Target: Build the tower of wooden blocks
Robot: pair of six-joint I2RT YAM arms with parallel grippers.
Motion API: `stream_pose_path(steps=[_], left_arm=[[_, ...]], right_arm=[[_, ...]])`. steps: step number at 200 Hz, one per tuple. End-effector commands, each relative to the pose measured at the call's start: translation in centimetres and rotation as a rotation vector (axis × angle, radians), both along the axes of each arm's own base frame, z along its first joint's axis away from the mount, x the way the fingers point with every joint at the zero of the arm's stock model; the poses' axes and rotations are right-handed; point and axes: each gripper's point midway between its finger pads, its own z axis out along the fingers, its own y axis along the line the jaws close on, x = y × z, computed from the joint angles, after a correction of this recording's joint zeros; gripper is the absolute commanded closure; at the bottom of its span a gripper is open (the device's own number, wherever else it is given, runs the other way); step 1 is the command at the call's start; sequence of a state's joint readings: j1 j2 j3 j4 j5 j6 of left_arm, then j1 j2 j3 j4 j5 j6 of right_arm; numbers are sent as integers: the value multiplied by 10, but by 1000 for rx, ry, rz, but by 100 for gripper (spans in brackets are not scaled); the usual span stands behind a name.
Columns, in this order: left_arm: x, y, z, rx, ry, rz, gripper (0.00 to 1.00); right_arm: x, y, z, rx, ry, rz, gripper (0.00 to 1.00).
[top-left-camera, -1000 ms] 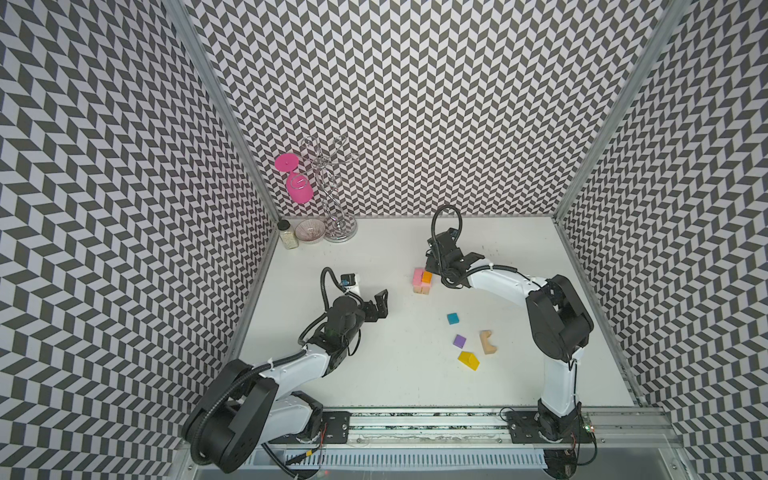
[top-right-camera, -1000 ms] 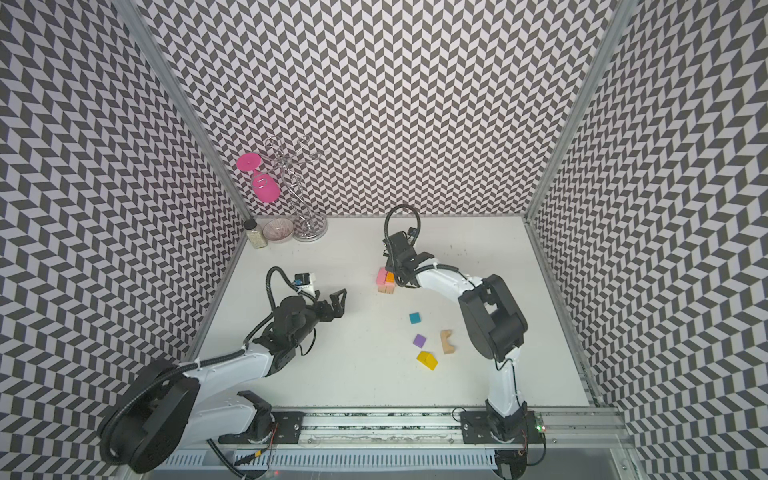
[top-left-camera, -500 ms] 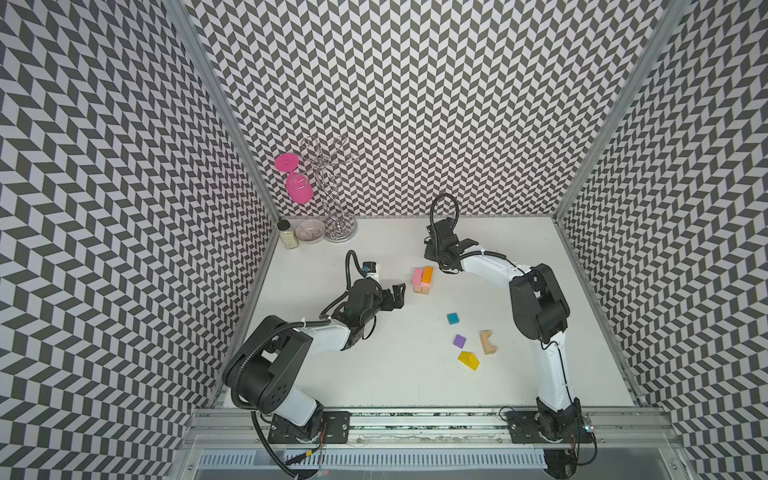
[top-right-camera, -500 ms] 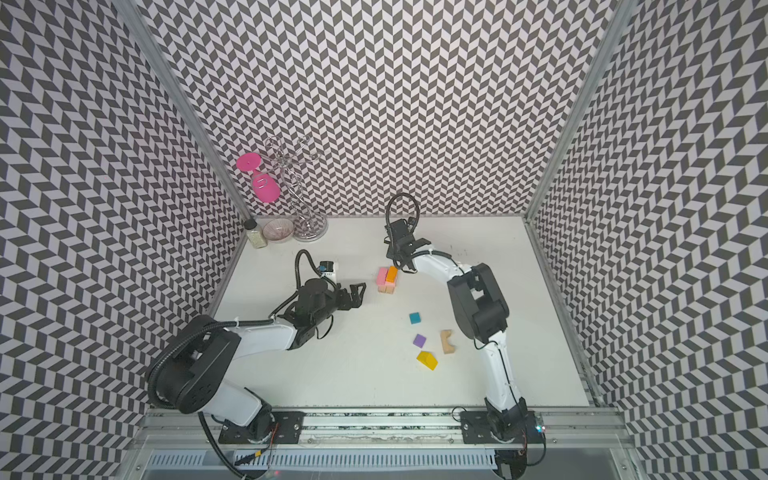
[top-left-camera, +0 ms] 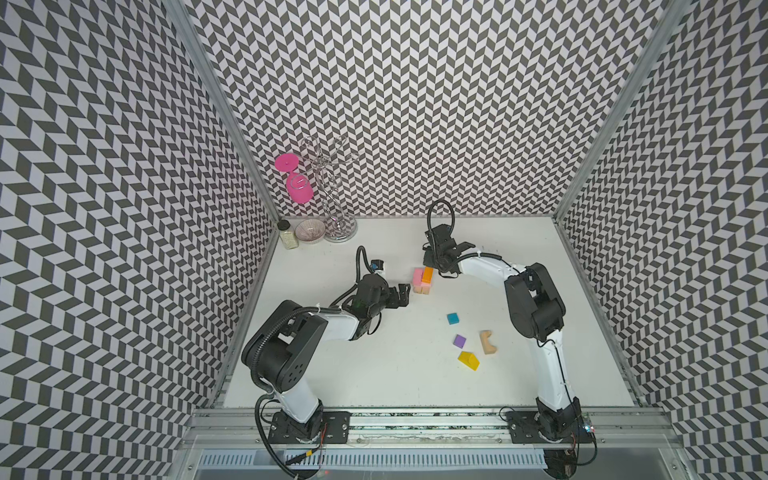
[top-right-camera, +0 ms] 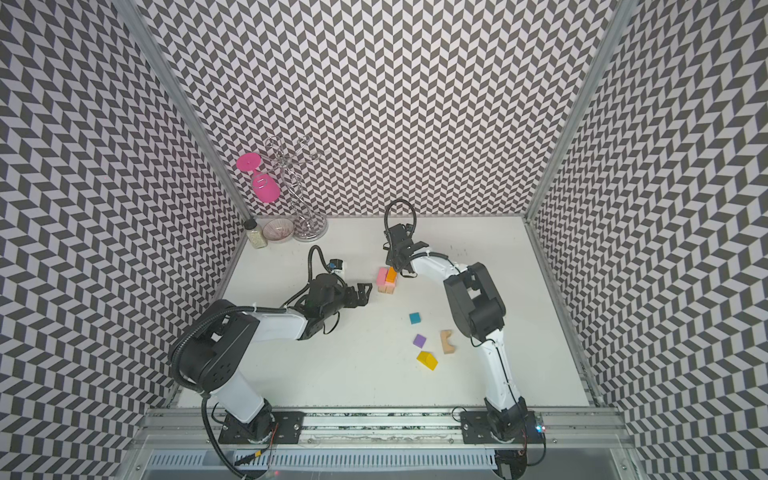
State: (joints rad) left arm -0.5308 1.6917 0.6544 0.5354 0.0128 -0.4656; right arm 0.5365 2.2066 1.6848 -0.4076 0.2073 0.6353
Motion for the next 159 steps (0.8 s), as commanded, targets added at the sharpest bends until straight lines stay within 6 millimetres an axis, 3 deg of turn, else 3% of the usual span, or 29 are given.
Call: stream_pose_path(steps=[1, 108, 159], left_arm=[[2, -6, -1, -1, 11, -13, 0], [6, -12, -9, 6, 31, -23, 0], [5, -13, -10, 6, 35, -29, 0]], right_arm=[[-2, 11, -2, 13, -13, 25, 71], [-14, 20, 5, 19, -23, 46, 71], [-10, 19, 24, 26, -59, 22, 70]])
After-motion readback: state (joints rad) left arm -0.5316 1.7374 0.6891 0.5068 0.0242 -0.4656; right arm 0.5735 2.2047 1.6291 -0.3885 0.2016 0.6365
